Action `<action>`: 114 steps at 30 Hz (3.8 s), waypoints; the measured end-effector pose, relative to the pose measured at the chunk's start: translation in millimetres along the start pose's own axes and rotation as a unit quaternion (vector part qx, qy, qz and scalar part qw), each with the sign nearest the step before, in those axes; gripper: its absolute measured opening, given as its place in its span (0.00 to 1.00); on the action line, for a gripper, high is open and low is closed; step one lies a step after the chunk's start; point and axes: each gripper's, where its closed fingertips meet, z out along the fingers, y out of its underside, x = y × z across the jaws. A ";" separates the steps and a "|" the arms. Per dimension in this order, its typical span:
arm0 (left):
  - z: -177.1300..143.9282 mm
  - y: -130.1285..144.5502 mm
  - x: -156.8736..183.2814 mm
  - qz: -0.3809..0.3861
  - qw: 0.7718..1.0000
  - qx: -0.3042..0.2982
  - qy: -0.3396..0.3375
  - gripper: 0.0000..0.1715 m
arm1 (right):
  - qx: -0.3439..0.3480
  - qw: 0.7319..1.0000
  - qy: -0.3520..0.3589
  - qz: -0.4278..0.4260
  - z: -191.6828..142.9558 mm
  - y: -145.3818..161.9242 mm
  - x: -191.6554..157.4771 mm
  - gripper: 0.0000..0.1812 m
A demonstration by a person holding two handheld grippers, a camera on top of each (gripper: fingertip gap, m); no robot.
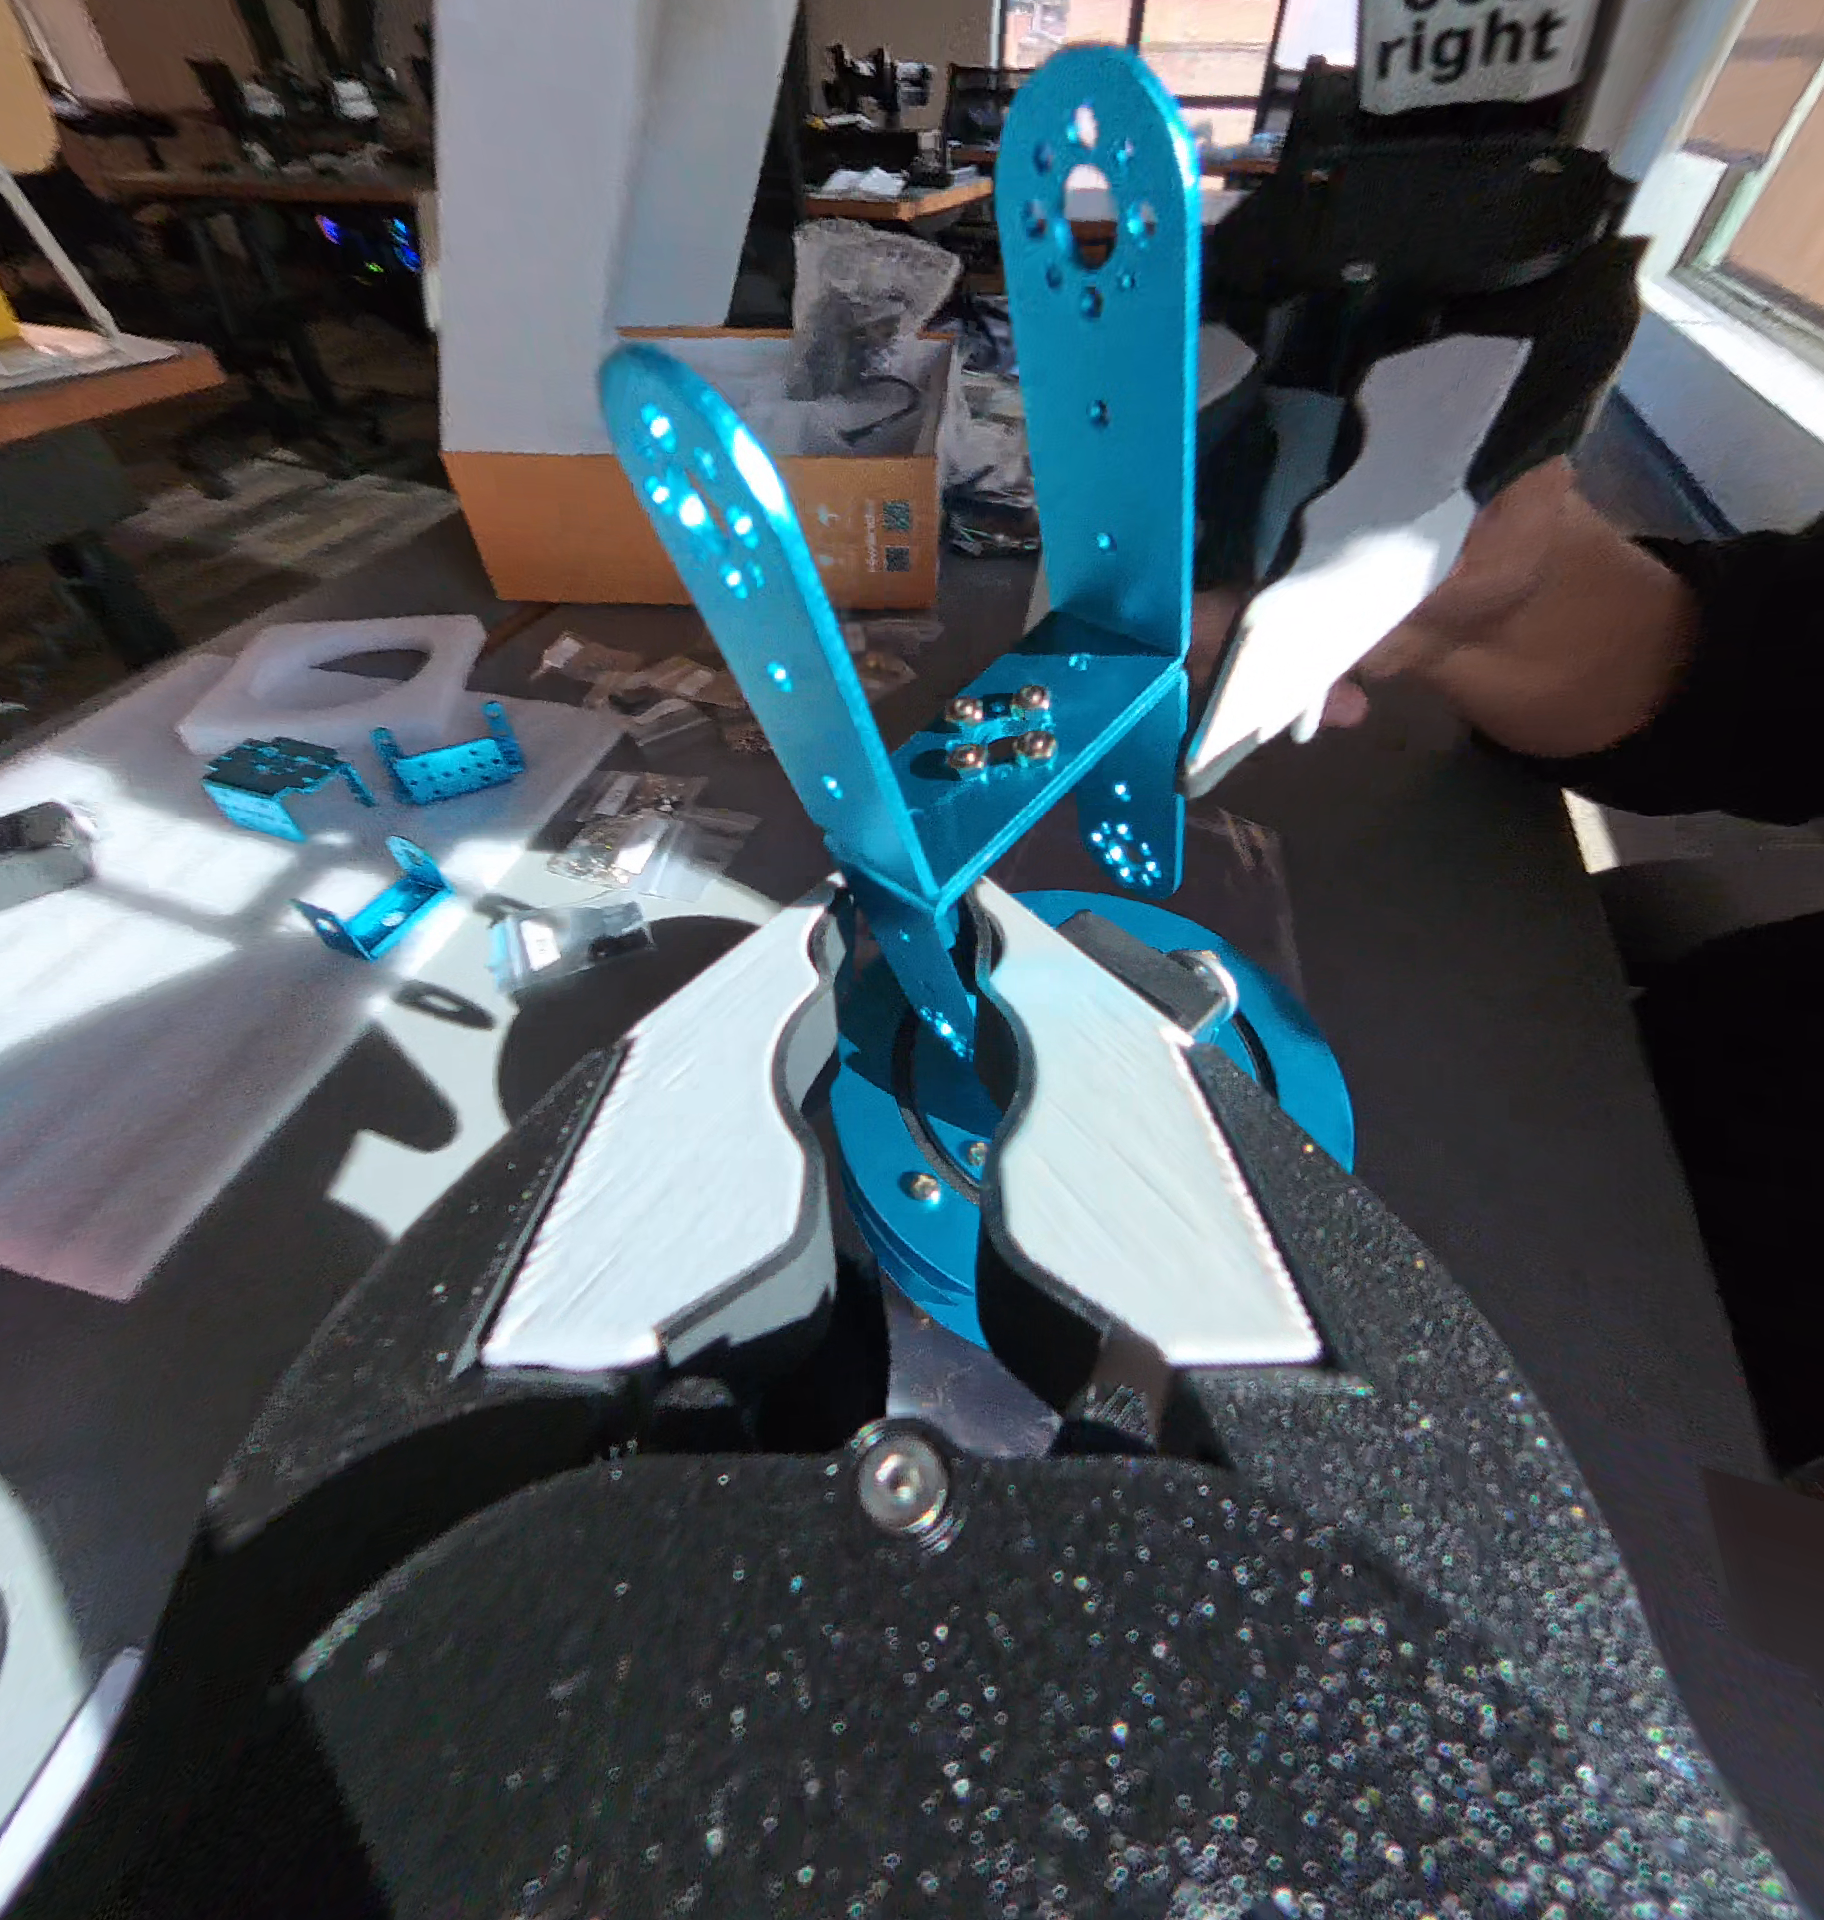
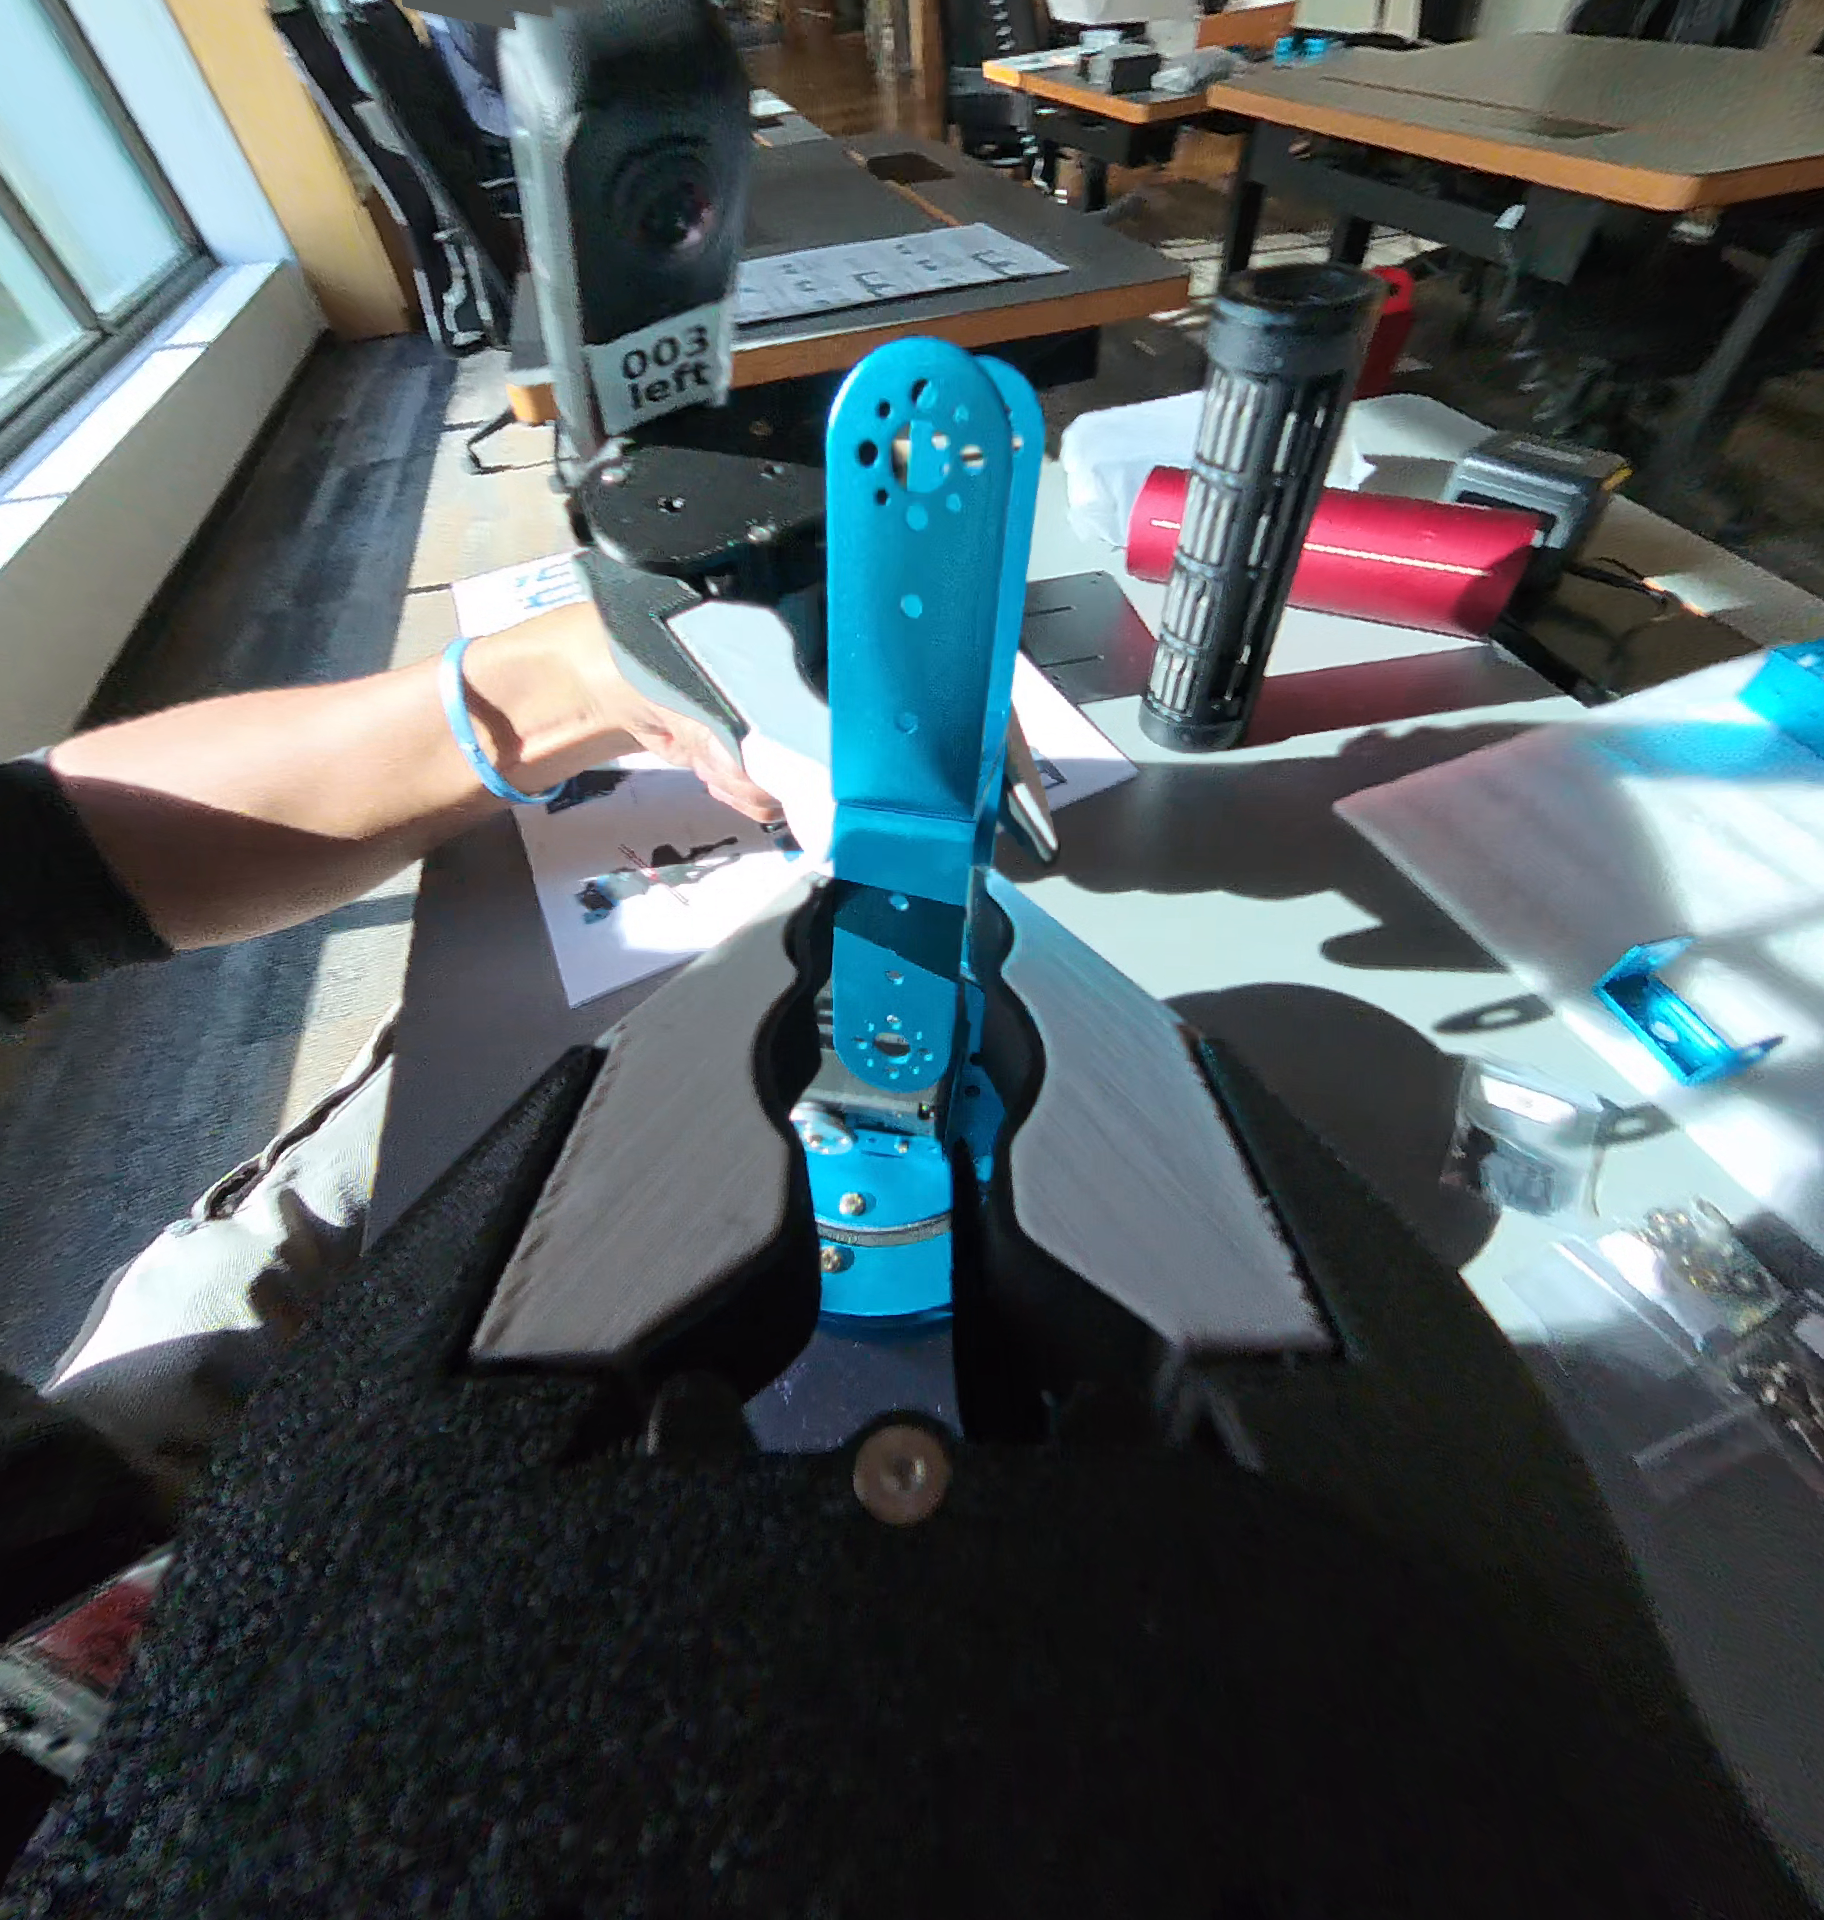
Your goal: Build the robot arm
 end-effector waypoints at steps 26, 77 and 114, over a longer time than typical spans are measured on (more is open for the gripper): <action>-5.6 -10.0 31.2 0.077 0.996 0.052 -0.009 0.07 | -0.018 1.000 -0.013 -0.021 -14.0 13.3 -36.4 0.13; -2.1 -1.7 24.2 0.095 0.994 0.020 -0.047 0.08 | -0.040 0.997 -0.058 0.010 -12.6 24.2 -26.4 0.13; -18.8 9.6 12.4 0.105 0.960 -0.135 -0.223 0.06 | -0.143 0.985 -0.083 -0.052 -3.5 24.3 -32.6 0.12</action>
